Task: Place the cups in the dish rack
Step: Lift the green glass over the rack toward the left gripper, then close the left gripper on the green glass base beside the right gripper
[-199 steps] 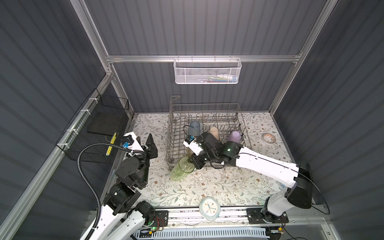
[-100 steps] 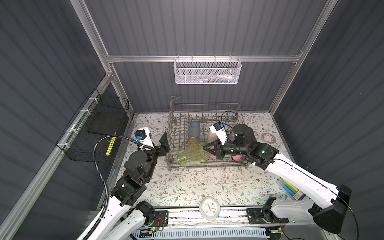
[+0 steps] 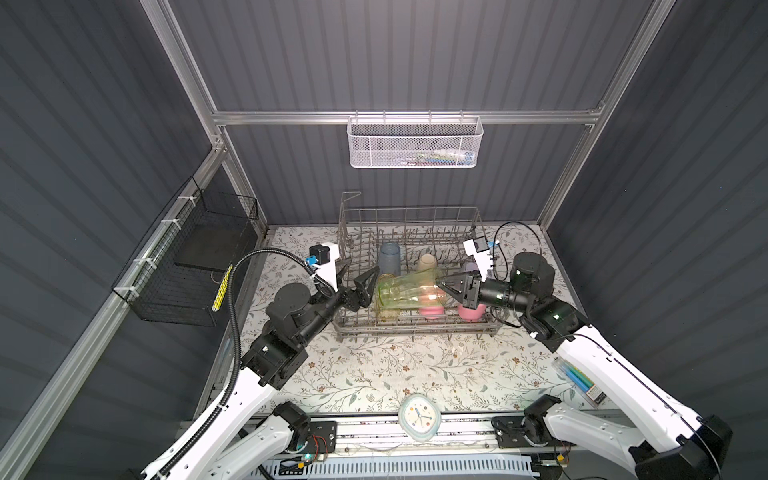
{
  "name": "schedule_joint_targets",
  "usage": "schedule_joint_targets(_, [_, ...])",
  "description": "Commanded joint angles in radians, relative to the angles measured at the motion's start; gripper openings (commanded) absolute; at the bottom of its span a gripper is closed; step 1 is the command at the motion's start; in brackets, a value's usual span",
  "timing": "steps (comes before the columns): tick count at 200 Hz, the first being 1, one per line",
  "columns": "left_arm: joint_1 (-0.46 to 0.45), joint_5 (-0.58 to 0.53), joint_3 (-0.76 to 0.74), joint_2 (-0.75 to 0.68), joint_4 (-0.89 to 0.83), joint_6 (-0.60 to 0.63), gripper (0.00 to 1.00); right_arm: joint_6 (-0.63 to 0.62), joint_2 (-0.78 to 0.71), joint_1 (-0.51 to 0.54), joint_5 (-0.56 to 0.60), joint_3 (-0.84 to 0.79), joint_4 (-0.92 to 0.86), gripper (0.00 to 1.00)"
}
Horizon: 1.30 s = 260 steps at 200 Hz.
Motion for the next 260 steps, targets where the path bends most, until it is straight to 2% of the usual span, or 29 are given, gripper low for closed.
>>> schedule_joint_targets(1, [0.004, 0.168, 0.040, 0.029, 0.074, -0.033, 0.86, 0.104, -0.023, -0.047, -0.095, -0.038, 0.145, 0.00])
schedule_joint_targets(28, [0.007, 0.289, 0.056, 0.078, 0.138, -0.079, 0.86, 0.181, -0.036, -0.101, -0.156, -0.092, 0.240, 0.00])
schedule_joint_targets(58, [0.040, 0.470, 0.073, 0.146, 0.227, -0.151, 0.86, 0.239, -0.053, -0.142, -0.206, -0.132, 0.316, 0.00])
schedule_joint_targets(99, [0.137, 0.700, 0.069, 0.256, 0.461, -0.350, 0.86, 0.276, -0.086, -0.187, -0.252, -0.167, 0.360, 0.00])
schedule_joint_targets(145, [0.187, 0.856, 0.078, 0.374, 0.665, -0.507, 0.86, 0.392, -0.083, -0.240, -0.315, -0.222, 0.513, 0.00])
schedule_joint_targets(172, [0.187, 0.911, 0.092, 0.410, 0.668, -0.498, 0.86, 0.392, -0.074, -0.245, -0.329, -0.217, 0.510, 0.00])
schedule_joint_targets(210, [0.187, 0.966, 0.104, 0.397, 0.586, -0.425, 0.87, 0.392, -0.046, -0.250, -0.334, -0.200, 0.507, 0.00])
schedule_joint_targets(260, [0.187, 1.031, 0.105, 0.406, 0.578, -0.436, 0.89, 0.440, 0.007, -0.248, -0.355, -0.182, 0.576, 0.00])
